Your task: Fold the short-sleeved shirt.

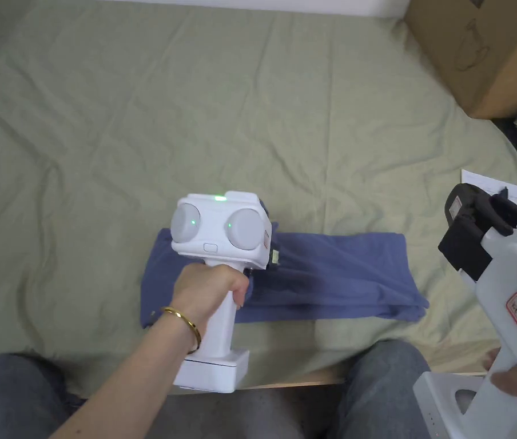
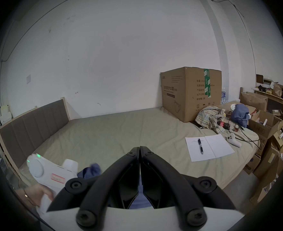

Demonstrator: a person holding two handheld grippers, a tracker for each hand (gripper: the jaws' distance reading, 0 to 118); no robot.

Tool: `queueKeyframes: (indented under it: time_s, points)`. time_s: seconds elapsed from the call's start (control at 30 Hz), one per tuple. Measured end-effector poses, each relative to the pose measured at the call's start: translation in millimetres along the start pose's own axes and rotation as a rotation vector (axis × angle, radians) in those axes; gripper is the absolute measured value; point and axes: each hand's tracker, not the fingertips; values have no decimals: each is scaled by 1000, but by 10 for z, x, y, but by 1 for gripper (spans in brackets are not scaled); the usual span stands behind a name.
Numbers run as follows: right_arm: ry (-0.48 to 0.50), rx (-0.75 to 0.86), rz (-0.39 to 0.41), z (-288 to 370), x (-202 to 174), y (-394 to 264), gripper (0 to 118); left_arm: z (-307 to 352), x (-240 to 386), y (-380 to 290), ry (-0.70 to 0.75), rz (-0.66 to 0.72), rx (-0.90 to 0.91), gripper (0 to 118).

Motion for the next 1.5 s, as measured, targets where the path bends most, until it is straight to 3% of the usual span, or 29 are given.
queueKeyframes:
  time_s: [0.03, 0.1, 0.17, 0.27, 0.3, 0.37, 0.4, 0.43, 0.53, 0.6, 0.8, 0.87, 0.97, 1.07, 1.1, 1.2, 1.33, 1.37, 1.5]
  points:
    - [20, -38, -113, -68, -24, -69, 0, -91, 51, -14, -18, 5, -14, 71]
    - [2, -49, -101, -134, 132, -105, 0, -223, 149, -27, -69, 6, -53, 93]
    - [-3, -51, -102, -151, 183, -93, 0, -171, 156, 1, -73, 17, -52, 93]
    - [-8, -48, -114, -138, 160, -103, 0, 214, 26, 38, -174, 36, 112, 93]
    - [-5, -5, -38, -75, 154, -61, 0, 374, -32, 48, -169, 27, 182, 93]
    - [-1, -12, -59, -42, 155, -70, 0, 648, -156, 41, -90, 4, 321, 93]
    - [1, -11, -60, -39, 159, -71, 0, 828, -187, 8, -40, -12, 367, 89]
    - [4, -10, -61, -38, 163, -72, 0, 888, -236, -4, 2, -28, 382, 75]
    - [15, -8, -67, -41, 157, -72, 0, 818, -409, -69, 126, -51, 372, 10]
    - [25, -10, -72, -44, 152, -74, 0, 682, -509, -153, 98, -13, 285, 1]
    - [55, -5, -37, -58, 65, -53, 0, 272, -312, -540, -1, 23, 118, 0]
    - [-30, -36, -26, -101, 166, -146, 0, 203, -126, -615, -64, -1, 105, 0]
    - [-39, -42, -31, -138, 289, -182, 0, -83, 99, -650, -110, -72, 73, 0]
    - [-50, -48, -33, -133, 288, -184, 0, -284, 179, -590, -187, 37, -21, 0]
    - [26, -56, -132, -117, 167, -188, 0, -282, 175, -566, -236, 86, -22, 0]
    - [10, -50, -110, -98, 208, -140, 0, -52, 118, -481, -294, 99, 65, 1]
    - [21, -38, -103, -106, 230, -127, 0, 487, -276, -203, -342, 138, 282, 27]
    - [7, -27, -56, -63, 133, -74, 0, 597, -426, -124, -348, 149, 320, 32]
    - [23, -28, -84, -67, 89, -46, 0, 758, -1096, 74, -339, 148, 351, 106]
